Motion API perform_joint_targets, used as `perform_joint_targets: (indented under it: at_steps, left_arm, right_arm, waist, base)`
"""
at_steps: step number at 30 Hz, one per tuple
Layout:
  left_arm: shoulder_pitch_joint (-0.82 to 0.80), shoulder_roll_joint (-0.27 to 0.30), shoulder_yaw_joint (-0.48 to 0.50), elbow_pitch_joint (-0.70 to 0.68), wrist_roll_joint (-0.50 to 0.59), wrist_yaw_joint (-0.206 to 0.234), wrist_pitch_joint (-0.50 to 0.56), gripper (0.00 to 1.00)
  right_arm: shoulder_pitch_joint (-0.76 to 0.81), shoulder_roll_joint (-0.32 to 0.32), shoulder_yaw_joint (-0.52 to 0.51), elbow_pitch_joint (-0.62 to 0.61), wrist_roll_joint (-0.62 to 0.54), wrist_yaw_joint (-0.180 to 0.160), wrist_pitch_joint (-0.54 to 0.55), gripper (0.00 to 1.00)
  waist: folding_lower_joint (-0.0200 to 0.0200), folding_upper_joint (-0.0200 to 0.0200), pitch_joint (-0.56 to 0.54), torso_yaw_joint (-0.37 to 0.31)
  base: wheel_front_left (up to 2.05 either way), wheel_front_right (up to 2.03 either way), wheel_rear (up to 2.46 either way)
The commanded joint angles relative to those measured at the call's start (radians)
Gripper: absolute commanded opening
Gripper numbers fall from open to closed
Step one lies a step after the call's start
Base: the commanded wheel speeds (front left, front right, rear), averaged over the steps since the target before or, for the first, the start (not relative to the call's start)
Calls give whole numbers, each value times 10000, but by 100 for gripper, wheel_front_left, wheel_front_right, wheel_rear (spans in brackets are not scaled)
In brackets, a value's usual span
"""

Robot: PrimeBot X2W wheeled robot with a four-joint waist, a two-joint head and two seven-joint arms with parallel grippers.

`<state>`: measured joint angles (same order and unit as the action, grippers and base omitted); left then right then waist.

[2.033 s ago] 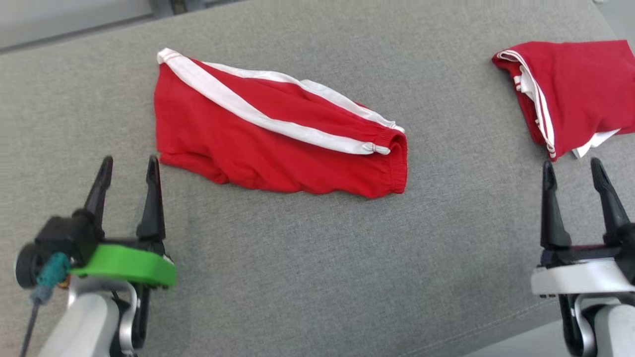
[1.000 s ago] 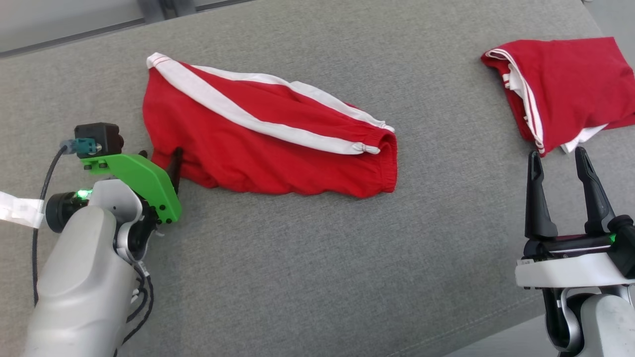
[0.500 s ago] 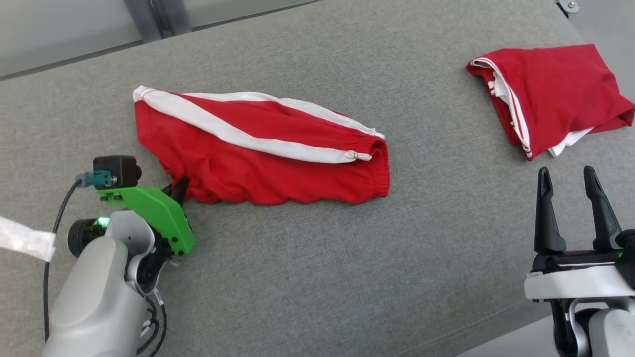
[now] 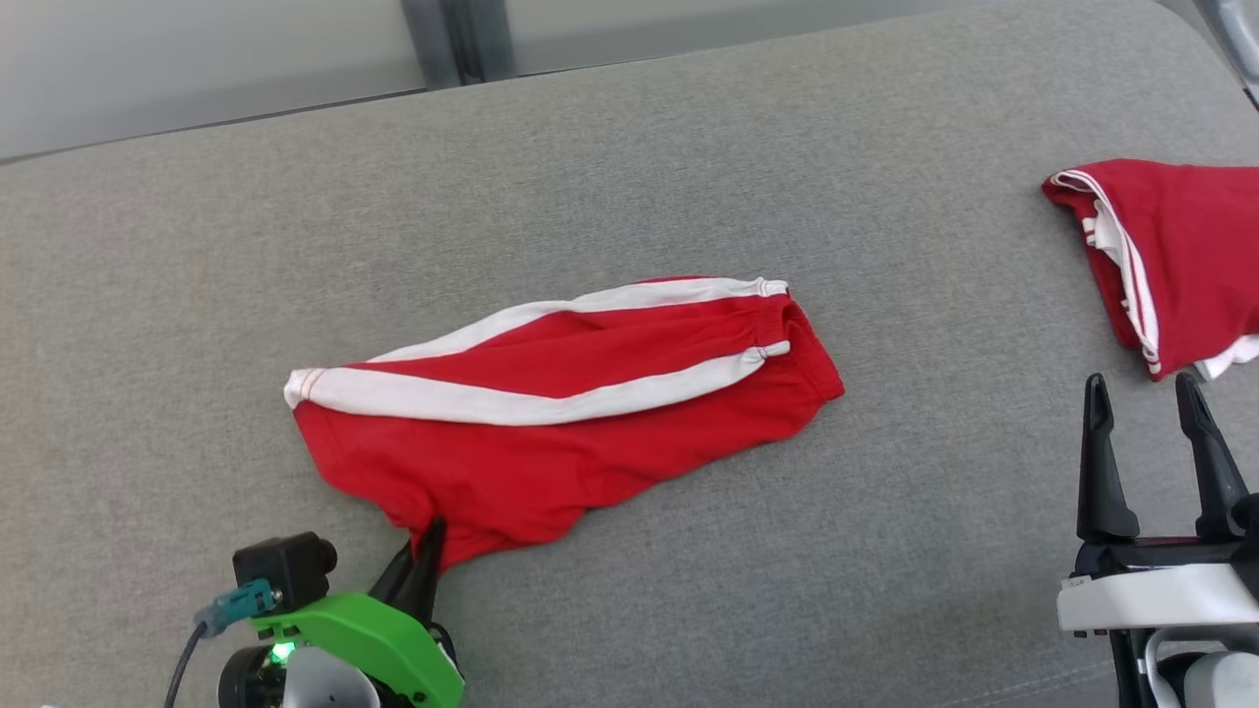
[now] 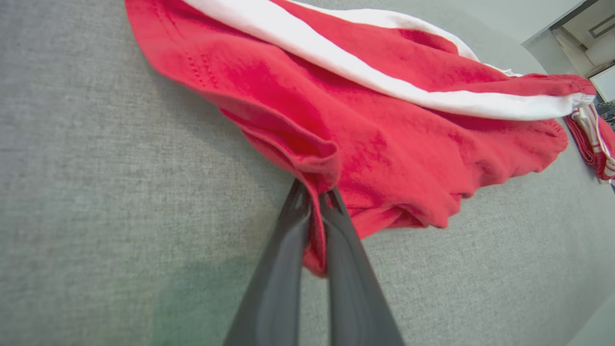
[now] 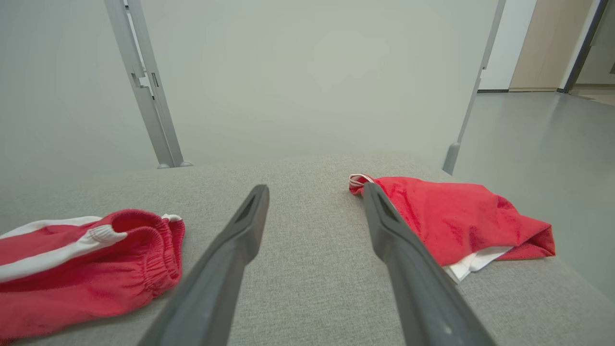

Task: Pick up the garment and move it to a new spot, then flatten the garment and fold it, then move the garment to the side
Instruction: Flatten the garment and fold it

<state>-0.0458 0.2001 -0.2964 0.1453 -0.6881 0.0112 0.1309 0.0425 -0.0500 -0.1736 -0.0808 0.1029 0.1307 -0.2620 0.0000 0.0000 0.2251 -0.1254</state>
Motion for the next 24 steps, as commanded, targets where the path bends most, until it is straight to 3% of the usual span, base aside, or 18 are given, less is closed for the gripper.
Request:
perform_joint_targets:
  at_steps: [1,2,3,4,6,11,15,19,24]
  left_arm:
    - [220,-66,53,-246,-33,130,-168,0]
    - [337,-107,69,-320,-16,212,-241,4]
    - [421,-84,14,-377,147,202,-420,65]
    - [413,-52,-20,-436,343,180,-674,99]
    - [474,-221,103,-421,536,333,-1277,100]
    - [784,-327,404,-613,1796,833,-3605,100]
    - [1155,-602,659,-897,2761,1120,-3963,100]
    - [1376,-1128,930,-1275,3284,884,-3952,100]
    - [1079,-1430,1089,-1228,3505,530,-3956,100]
  right_arm:
    - [88,-19,-17,-3,-114,-1,-38,100]
    - [53,-13,39,-12,-191,-1,-38,100]
    - [-12,-13,123,13,-248,-1,-36,100]
    - [-54,-12,218,48,-308,-1,-38,100]
    - [-123,-32,561,191,-385,-1,-38,100]
    - [-564,-799,1949,761,-266,-1,-38,100]
    - [-1242,-1749,3174,1563,-26,-1,334,100]
    - [-2122,-2642,4206,2280,284,-2,1673,100]
    - [-3117,-3041,4681,3252,889,-4,3096,100]
  waist:
    - [0,0,-50,591]
    - [0,0,-33,692]
    - [0,0,-19,781]
    - [0,0,-9,849]
    - [0,0,-14,955]
    - [0,0,-141,1077]
    - [0,0,-199,1274]
    - [0,0,-6,1643]
    - [0,0,320,2143]
  base:
    - [0,0,0]
    - [0,0,0]
    - [0,0,0]
    - [0,0,0]
    - [0,0,0]
    - [0,0,0]
    - [0,0,0]
    - [0,0,0]
    - [0,0,0]
